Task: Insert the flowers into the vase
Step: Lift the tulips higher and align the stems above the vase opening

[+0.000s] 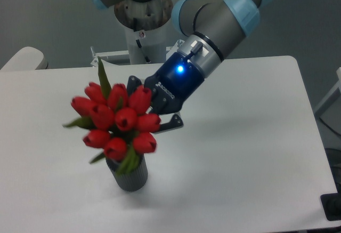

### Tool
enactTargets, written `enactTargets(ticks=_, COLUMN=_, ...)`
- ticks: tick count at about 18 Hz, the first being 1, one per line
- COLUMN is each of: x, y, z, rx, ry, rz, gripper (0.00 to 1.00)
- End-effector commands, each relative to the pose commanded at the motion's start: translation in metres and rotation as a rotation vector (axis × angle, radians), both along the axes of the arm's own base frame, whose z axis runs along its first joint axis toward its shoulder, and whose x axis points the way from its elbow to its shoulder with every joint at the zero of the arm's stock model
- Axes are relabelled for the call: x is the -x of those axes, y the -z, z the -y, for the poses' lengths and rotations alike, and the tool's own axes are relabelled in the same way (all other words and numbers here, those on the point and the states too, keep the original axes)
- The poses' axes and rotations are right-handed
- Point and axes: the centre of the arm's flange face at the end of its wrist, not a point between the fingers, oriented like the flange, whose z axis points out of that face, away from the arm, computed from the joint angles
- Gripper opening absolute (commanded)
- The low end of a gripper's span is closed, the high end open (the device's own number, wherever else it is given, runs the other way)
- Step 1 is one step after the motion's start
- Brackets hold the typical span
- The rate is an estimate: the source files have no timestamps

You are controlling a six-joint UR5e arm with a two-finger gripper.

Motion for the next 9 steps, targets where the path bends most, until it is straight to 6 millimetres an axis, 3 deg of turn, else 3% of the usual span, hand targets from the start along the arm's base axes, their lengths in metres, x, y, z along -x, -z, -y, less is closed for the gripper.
enactTargets(ticks=9, x=-0.011, y=0.013, z=-0.003, rx=-0.043, ry=0.044, rz=-0.042, gripper=0.22)
